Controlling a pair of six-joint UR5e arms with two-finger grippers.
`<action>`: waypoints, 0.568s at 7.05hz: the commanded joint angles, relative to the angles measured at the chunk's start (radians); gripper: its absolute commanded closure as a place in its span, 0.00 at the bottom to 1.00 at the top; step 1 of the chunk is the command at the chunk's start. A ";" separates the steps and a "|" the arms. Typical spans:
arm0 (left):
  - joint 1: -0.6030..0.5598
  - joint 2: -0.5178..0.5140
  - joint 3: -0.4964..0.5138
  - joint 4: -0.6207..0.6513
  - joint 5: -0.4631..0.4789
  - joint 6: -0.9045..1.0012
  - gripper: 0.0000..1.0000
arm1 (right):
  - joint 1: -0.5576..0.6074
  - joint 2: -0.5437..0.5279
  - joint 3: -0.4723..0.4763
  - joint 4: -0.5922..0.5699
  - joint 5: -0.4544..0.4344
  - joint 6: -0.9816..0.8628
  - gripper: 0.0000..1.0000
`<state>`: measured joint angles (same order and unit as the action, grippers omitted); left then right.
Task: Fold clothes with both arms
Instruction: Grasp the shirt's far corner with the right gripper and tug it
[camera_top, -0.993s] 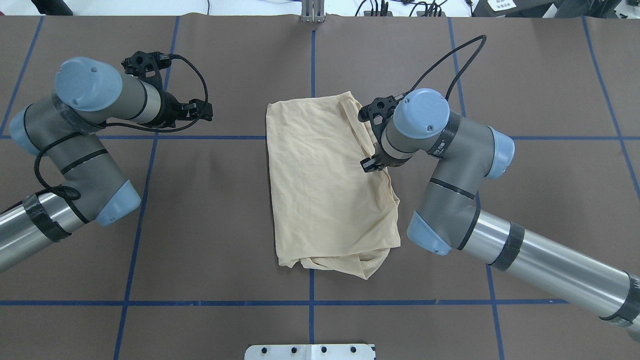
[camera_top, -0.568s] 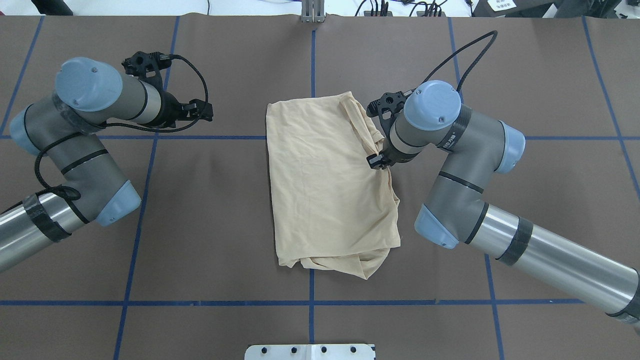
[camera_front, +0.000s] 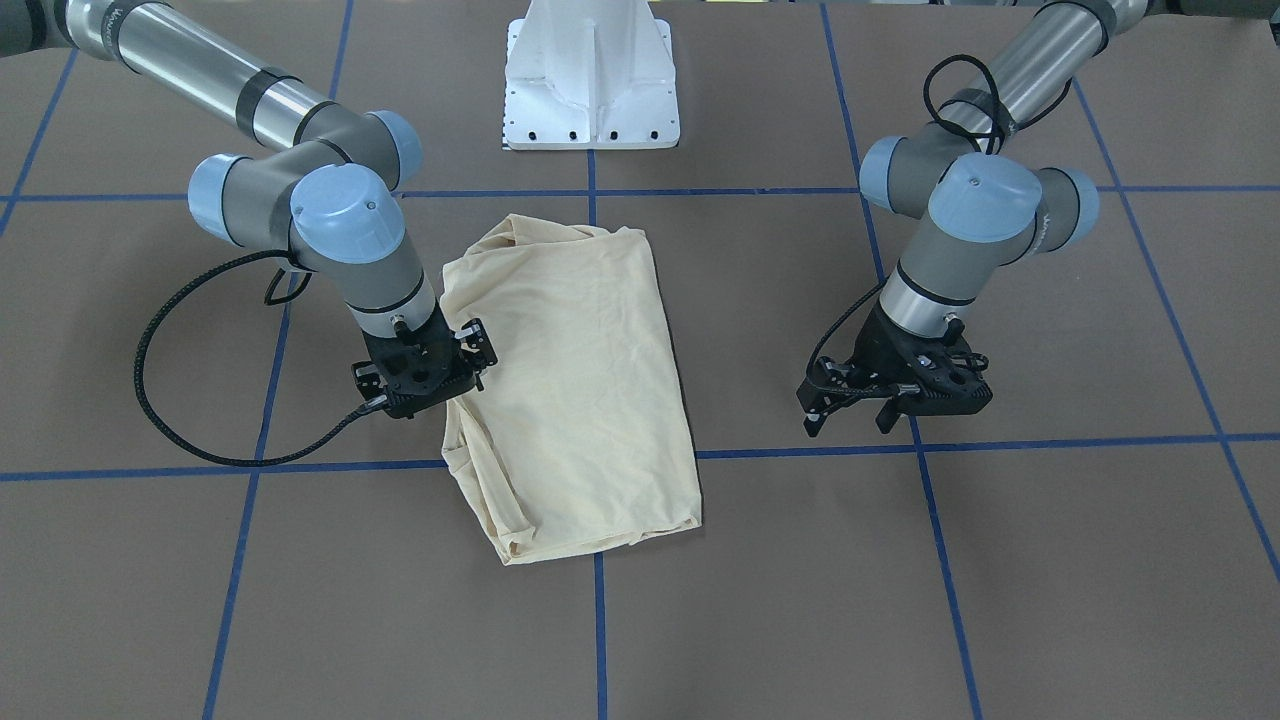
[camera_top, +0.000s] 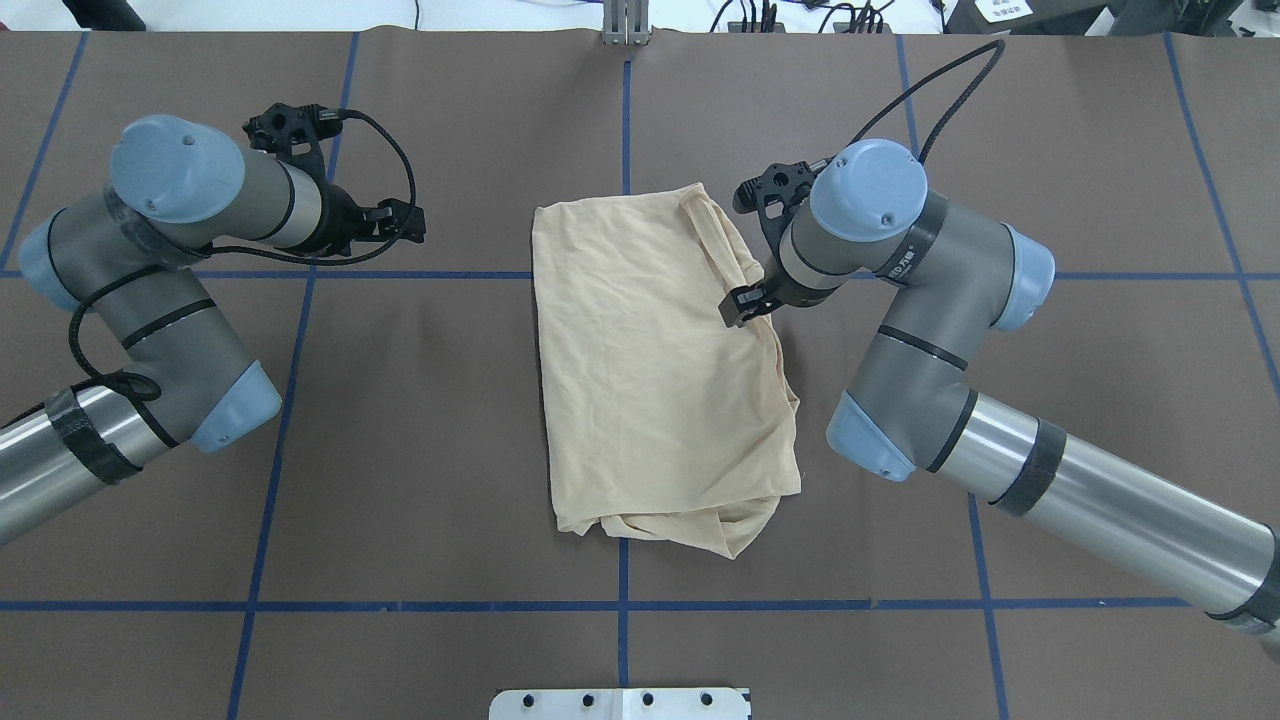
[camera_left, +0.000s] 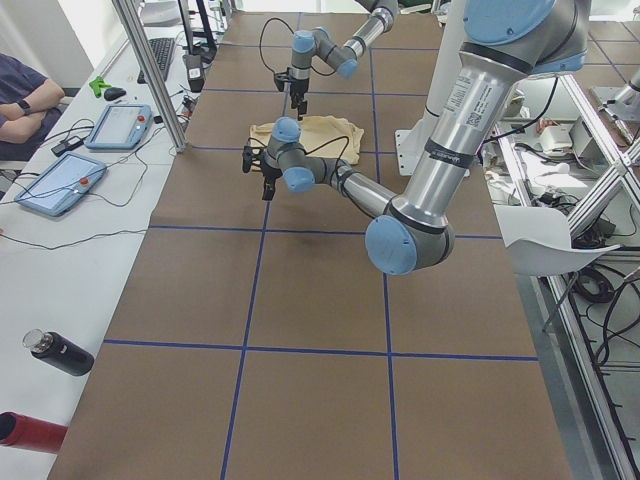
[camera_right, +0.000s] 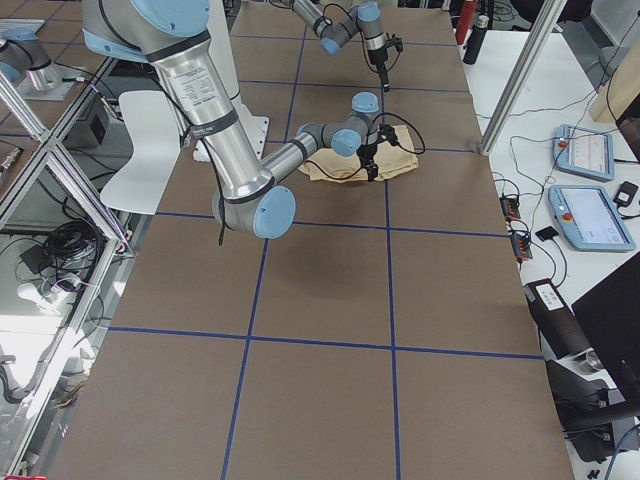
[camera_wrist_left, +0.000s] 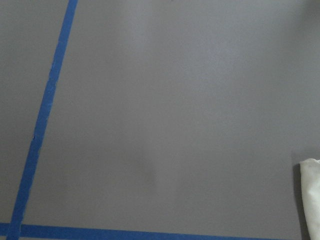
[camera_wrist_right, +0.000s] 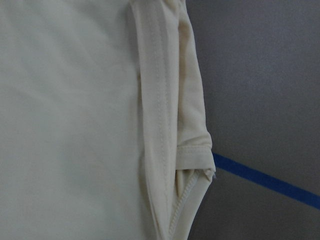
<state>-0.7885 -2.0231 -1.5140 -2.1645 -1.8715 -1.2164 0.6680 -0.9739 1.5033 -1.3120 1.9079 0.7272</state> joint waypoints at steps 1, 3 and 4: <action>0.000 0.001 0.000 0.000 0.000 0.000 0.00 | 0.004 0.053 -0.050 -0.003 -0.068 0.001 0.00; 0.000 0.003 0.003 0.000 0.000 0.000 0.00 | 0.004 0.128 -0.154 -0.003 -0.085 0.000 0.00; 0.002 0.001 0.009 0.000 0.000 0.000 0.00 | 0.002 0.165 -0.196 -0.003 -0.105 0.000 0.00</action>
<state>-0.7880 -2.0211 -1.5106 -2.1644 -1.8715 -1.2164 0.6712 -0.8566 1.3667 -1.3146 1.8249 0.7273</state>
